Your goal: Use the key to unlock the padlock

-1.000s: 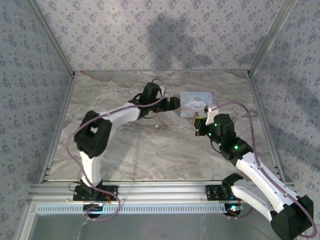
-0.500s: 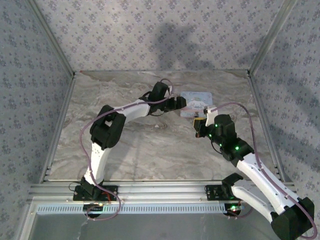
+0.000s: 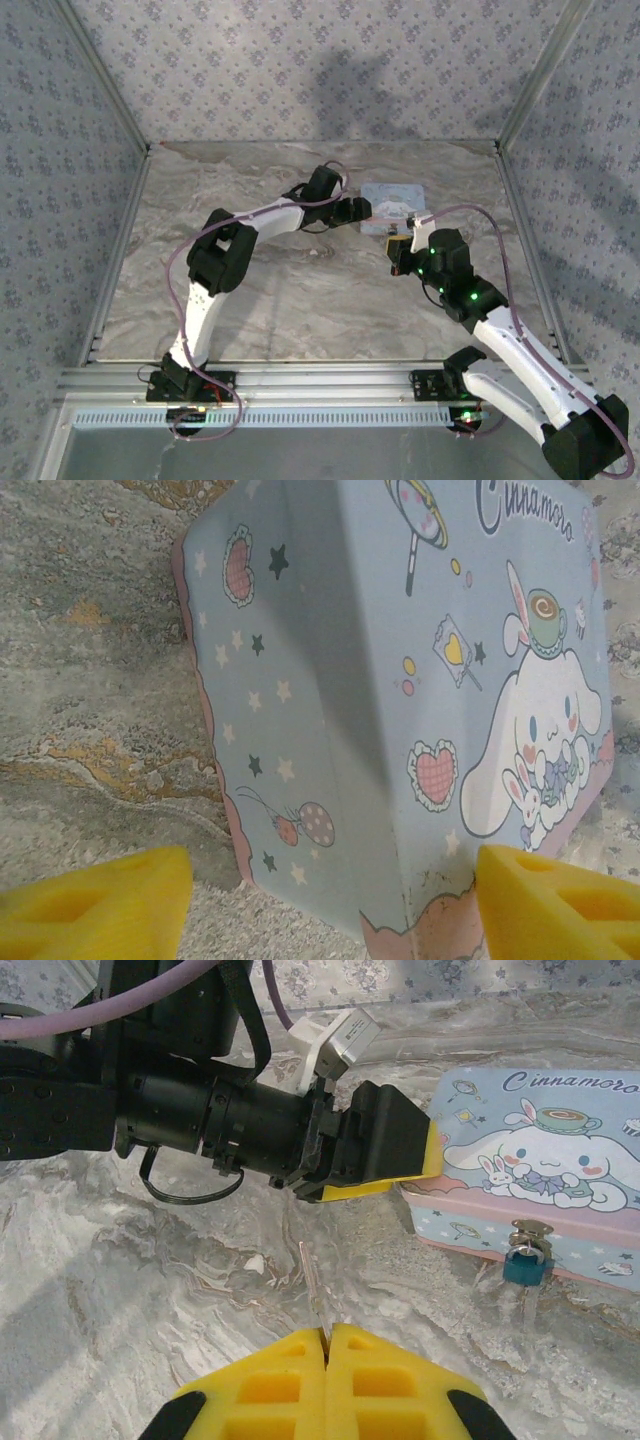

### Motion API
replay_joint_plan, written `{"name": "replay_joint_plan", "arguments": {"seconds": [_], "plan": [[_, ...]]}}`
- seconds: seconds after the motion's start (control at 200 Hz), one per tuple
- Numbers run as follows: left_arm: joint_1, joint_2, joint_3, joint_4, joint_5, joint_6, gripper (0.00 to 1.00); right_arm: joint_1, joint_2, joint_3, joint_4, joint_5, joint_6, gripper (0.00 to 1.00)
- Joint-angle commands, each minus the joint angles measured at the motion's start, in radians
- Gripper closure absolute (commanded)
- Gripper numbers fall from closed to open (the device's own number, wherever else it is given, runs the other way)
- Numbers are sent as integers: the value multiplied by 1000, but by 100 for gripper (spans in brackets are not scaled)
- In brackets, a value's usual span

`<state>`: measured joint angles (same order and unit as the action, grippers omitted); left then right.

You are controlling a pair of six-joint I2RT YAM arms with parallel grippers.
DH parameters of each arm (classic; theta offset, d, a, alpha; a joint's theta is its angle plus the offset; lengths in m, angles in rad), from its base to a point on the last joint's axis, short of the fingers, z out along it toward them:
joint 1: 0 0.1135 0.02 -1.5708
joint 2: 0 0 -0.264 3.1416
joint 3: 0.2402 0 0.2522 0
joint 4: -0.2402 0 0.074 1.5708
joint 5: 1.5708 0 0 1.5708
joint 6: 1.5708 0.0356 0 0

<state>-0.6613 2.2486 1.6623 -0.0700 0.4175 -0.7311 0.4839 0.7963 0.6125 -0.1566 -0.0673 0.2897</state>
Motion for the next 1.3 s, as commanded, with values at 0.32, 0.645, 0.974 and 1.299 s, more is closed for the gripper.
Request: {"name": "replay_joint_plan", "arguments": {"seconds": [0.32,0.645,0.974,1.299], "plan": [[15,-134,-215,-100,-73,96,29,-9,19,35,-35,-15,-17,100],[113,-319,-460,-59,-102,110,28,-7,66,42,-18,-59,-5,100],[231,-406,-576,-42,-88,142,28,-2,121,52,-8,-110,2,100],[246,-590,-732,181,-32,188,17,-44,240,17,157,-271,97,100]]}}
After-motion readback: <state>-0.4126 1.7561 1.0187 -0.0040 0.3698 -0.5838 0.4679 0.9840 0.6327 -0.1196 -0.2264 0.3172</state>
